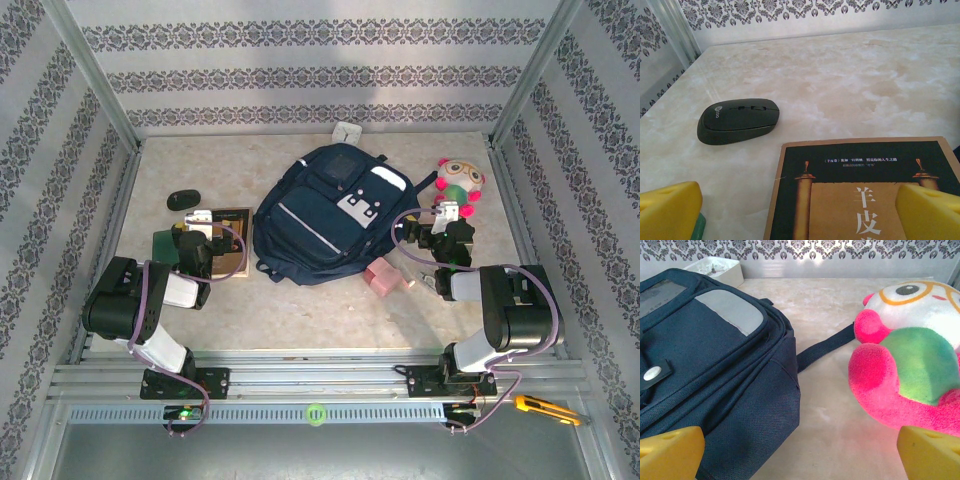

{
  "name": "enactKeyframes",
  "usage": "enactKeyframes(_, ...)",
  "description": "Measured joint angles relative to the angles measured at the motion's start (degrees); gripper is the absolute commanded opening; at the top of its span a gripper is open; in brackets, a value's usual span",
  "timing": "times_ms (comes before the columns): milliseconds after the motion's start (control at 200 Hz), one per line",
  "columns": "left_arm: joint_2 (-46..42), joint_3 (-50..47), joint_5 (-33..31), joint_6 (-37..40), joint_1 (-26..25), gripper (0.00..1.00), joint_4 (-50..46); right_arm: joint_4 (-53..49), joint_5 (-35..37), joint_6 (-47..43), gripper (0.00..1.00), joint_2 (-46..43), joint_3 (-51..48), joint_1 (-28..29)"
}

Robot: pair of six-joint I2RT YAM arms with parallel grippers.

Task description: Pack books, pencil case, and school supplies into a backpack

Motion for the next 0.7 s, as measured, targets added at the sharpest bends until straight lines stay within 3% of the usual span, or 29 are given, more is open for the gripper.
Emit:
enactKeyframes(515, -0.17, -0.04, 0.26, 0.02, 0.0, 0.99, 0.0, -0.76, 0.2, 0.02, 0.98, -0.63, 0.0, 0.0)
enactKeyframes(585, -1.84, -0.61, 0.24, 0.04, 0.0, 0.99, -0.35, -6.56, 0.5, 0.79, 0.98, -4.66, 0.37, 0.0)
enactKeyframes(705, -11.78, -0.26, 0.55, -0.22, -0.09, 1.0, -9.05, -27.54, 3.45, 8.07, 0.98, -17.07, 8.09, -1.22)
